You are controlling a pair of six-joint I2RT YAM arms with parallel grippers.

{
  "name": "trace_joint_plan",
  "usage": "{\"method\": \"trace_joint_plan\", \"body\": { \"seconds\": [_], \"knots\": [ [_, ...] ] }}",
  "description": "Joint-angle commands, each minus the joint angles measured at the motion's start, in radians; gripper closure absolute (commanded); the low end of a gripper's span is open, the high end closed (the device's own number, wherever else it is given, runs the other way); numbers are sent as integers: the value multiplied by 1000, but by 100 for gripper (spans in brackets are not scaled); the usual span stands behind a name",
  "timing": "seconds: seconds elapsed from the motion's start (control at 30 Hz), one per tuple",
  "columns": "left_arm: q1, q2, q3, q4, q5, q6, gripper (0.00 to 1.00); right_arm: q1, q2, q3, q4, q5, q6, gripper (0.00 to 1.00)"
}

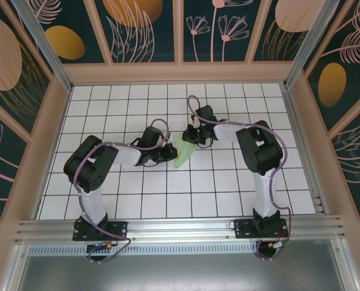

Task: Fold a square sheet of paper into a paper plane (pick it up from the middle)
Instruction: Fourth fold the wing at the center of the table.

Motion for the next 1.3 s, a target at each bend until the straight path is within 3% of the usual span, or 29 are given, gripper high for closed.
{"method": "trace_joint_plan", "body": {
  "seconds": [0.0,0.3,0.57,1.0,1.27],
  "knots": [
    [13,50,-38,-160,-117,33,97,-41,45,62,8,121,-14,93],
    [14,47,-41,-156,-114,32,97,-83,90,110,-1,131,-4,93],
    [14,46,-37,-150,-113,29,97,-79,-38,98,-1,126,-21,92],
    [13,32,-37,-140,-114,26,97,72,-187,-167,76,25,54,95],
    [14,25,-35,-131,-107,23,98,93,-144,-195,74,-23,58,97]
  ]
}}
